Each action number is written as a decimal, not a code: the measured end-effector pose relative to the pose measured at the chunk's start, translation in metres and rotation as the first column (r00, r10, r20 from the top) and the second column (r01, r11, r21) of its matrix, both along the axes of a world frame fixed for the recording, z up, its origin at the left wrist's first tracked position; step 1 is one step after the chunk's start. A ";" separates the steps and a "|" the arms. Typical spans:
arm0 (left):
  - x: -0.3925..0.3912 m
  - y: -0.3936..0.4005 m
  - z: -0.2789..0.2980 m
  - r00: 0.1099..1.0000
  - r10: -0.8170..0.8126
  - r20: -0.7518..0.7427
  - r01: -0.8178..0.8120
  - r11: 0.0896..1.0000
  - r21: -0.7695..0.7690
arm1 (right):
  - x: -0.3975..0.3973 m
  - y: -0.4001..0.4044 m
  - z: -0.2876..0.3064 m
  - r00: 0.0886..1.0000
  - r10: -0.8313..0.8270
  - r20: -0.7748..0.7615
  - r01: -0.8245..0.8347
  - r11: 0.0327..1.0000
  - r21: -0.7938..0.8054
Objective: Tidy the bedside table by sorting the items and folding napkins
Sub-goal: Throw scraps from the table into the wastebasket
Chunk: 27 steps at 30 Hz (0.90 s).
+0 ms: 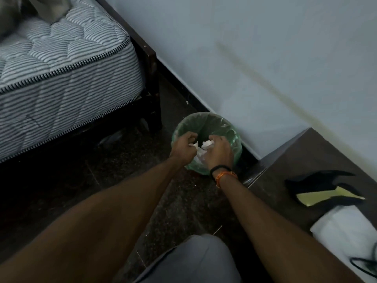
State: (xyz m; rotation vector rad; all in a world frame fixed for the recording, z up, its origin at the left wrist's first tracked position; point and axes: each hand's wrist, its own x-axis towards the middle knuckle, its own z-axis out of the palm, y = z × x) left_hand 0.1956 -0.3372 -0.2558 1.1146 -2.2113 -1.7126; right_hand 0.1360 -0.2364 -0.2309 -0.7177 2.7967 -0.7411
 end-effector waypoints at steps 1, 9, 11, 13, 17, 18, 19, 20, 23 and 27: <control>-0.001 0.002 0.001 1.000 -0.014 0.015 0.014 1.000 0.007 | -0.001 0.003 0.003 1.000 0.000 -0.004 0.000 1.000 -0.014; 0.001 0.033 0.033 0.999 0.011 0.041 -0.008 0.998 -0.069 | 0.005 0.043 0.047 0.999 -0.016 -0.045 0.012 0.996 -0.086; 0.000 0.050 0.056 1.000 0.012 0.001 -0.011 0.993 -0.118 | 0.010 0.059 0.067 0.997 -0.008 -0.072 0.000 0.995 -0.103; -0.004 0.069 0.079 0.999 -0.001 -0.039 -0.005 0.988 -0.157 | 0.012 0.075 0.088 0.993 -0.006 -0.118 -0.009 0.992 -0.127; -0.008 0.117 0.126 0.986 -0.058 -0.155 0.026 0.979 -0.201 | 0.013 0.115 0.130 0.977 -0.039 -0.208 0.000 0.983 -0.184; -0.008 0.132 0.139 0.981 -0.065 -0.182 0.024 0.976 -0.219 | 0.013 0.129 0.140 0.971 -0.057 -0.231 0.013 0.982 -0.188; -0.008 0.146 0.150 0.975 -0.073 -0.209 0.023 0.972 -0.232 | 0.013 0.144 0.148 0.964 -0.073 -0.254 0.025 0.982 -0.187; -0.008 0.161 0.161 0.967 -0.090 -0.238 0.030 0.969 -0.245 | 0.013 0.160 0.155 0.957 -0.090 -0.274 0.038 0.981 -0.188; -0.009 0.203 0.183 0.942 -0.167 -0.290 0.070 0.946 -0.317 | 0.015 0.206 0.172 0.943 -0.140 -0.303 0.085 0.979 -0.187; -0.009 0.254 0.196 0.900 -0.306 -0.311 0.172 0.903 -0.393 | 0.019 0.272 0.181 0.926 -0.275 -0.260 0.224 0.952 -0.210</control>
